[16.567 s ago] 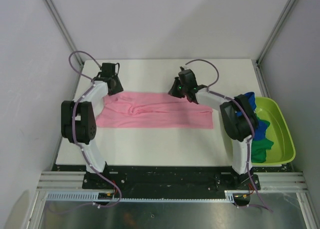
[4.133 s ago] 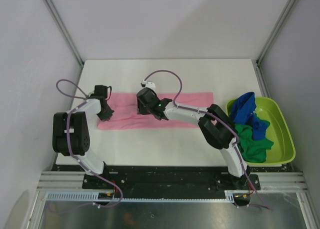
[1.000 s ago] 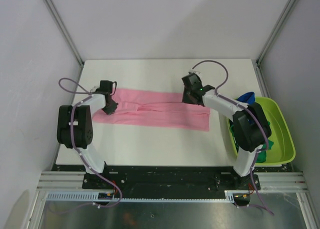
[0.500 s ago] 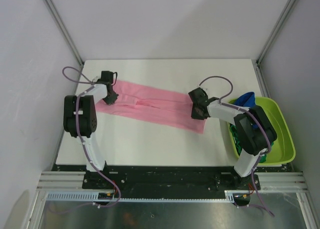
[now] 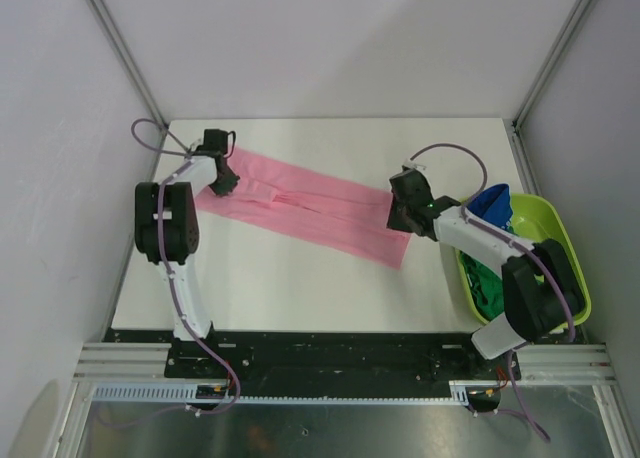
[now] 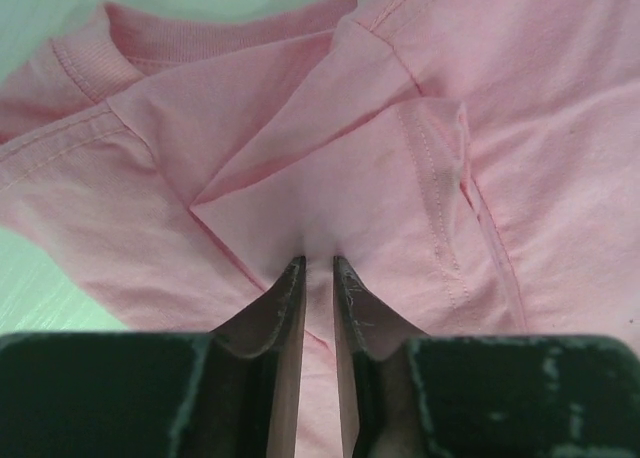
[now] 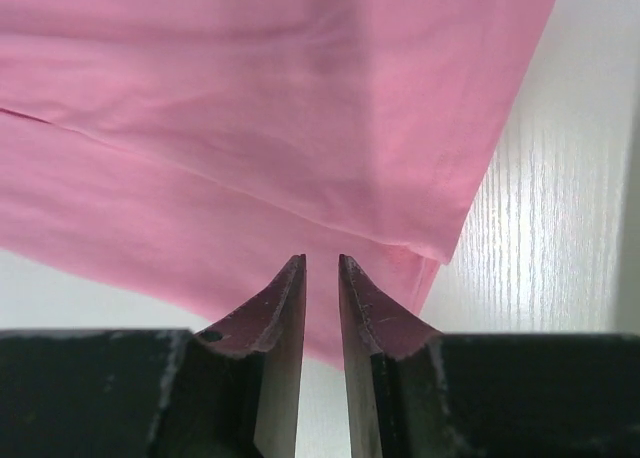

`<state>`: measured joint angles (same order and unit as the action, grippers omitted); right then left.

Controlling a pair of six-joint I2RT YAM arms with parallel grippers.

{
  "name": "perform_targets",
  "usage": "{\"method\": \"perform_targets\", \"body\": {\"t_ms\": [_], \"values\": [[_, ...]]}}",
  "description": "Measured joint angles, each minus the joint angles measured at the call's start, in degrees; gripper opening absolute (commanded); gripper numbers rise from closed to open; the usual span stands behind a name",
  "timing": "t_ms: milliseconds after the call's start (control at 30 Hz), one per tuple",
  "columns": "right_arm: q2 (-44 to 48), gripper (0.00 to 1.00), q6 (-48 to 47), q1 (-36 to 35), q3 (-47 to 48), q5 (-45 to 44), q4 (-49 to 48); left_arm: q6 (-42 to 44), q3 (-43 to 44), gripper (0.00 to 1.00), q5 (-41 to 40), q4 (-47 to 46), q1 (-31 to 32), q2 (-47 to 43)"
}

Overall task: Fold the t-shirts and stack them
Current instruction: Rotate the tshirt 90 degrees

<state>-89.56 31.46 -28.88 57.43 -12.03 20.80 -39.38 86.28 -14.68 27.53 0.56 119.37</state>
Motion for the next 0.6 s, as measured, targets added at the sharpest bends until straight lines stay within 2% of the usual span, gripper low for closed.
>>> {"method": "perform_targets", "body": {"t_ms": [167,433,600], "values": [[5.3,0.27,-0.1,0.5,0.0,0.5,-0.9,-2.2,-1.9,0.26,0.5,0.0,0.0,-3.5],[3.2,0.36,-2.8,1.4,0.0,1.8,-3.9,-17.3,-16.2,0.38,-2.9,1.6,0.0,-21.9],[-1.0,0.46,-6.7,1.6,0.0,3.6,-5.4,-23.2,-17.6,0.49,-4.7,3.7,0.0,-21.6]]}}
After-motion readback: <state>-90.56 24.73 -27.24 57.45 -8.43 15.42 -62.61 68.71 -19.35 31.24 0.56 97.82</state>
